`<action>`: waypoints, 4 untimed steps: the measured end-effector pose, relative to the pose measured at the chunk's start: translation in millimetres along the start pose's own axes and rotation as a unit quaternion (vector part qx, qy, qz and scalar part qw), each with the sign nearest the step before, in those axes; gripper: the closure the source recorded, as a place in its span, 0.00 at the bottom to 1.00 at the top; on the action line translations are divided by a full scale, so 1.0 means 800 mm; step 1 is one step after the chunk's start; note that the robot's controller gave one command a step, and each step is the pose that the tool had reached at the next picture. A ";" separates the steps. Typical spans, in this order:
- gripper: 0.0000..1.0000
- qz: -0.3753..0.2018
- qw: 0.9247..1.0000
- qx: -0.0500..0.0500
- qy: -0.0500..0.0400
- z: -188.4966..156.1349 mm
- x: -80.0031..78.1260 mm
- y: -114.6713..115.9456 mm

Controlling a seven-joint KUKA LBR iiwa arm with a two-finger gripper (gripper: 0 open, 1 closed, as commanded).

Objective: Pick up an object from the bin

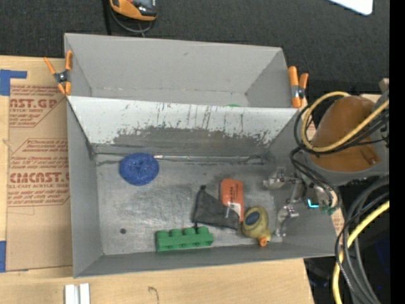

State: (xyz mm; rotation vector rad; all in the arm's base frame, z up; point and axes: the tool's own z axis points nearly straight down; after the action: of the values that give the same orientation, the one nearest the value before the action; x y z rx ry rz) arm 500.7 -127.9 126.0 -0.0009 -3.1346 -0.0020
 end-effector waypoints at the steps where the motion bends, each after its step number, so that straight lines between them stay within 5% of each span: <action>1: 0.00 0.000 1.000 0.001 -0.004 -0.005 -0.003 0.000; 2: 0.00 -0.026 1.000 0.002 -0.005 0.019 0.004 0.024; 4: 0.00 0.052 0.999 0.002 -0.001 0.042 -0.004 0.074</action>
Offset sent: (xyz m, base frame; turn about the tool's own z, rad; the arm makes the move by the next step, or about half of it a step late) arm -0.0128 0.0543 -0.0469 -0.1394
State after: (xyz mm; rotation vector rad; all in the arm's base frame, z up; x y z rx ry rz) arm 503.3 -68.7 92.7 -0.1636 -3.1322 0.0034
